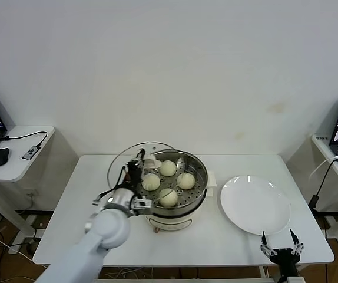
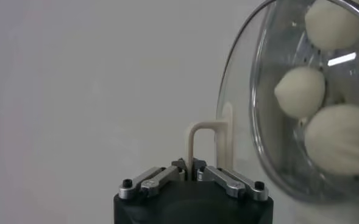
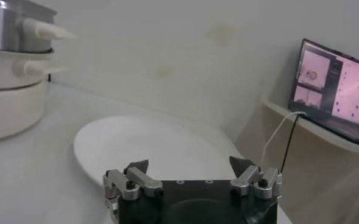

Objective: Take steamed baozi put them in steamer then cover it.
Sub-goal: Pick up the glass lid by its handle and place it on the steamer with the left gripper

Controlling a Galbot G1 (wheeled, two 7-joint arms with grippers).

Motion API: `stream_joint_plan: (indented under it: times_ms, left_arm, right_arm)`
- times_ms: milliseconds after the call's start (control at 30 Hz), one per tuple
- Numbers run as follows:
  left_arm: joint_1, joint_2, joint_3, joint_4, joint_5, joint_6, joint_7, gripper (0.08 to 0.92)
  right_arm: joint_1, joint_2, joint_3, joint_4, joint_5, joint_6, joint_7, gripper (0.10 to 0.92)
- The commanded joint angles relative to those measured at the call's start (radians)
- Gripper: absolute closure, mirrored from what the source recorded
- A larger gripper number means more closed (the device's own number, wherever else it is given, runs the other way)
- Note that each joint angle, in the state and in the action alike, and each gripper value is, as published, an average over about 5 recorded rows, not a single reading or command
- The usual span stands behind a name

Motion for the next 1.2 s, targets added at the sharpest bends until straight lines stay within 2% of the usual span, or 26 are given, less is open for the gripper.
stream_joint_plan:
  times_ms: [33,333,1200]
  left_arm:
    - [-0.082,-0.218,0.106,0.113,0.217,0.043,0.091,0.865]
    - [-0.056,-0.298,0.084,0.181,0.309,0.02,0.103,0.865]
    - [0.025,-0.307,0.038,0.151,0.347,-0.004,0.095,0.865]
  right_arm:
    - [0.009,0.006,-0.003,-0.019,-0.045,0.001,0.011,0.203]
    - [0.007,0.004,0.001,-0.033,-0.046,0.006,0.011,0.203]
    - [0.012,-0.001,-0.012,-0.063,-0.06,0.012,0.012,0.203]
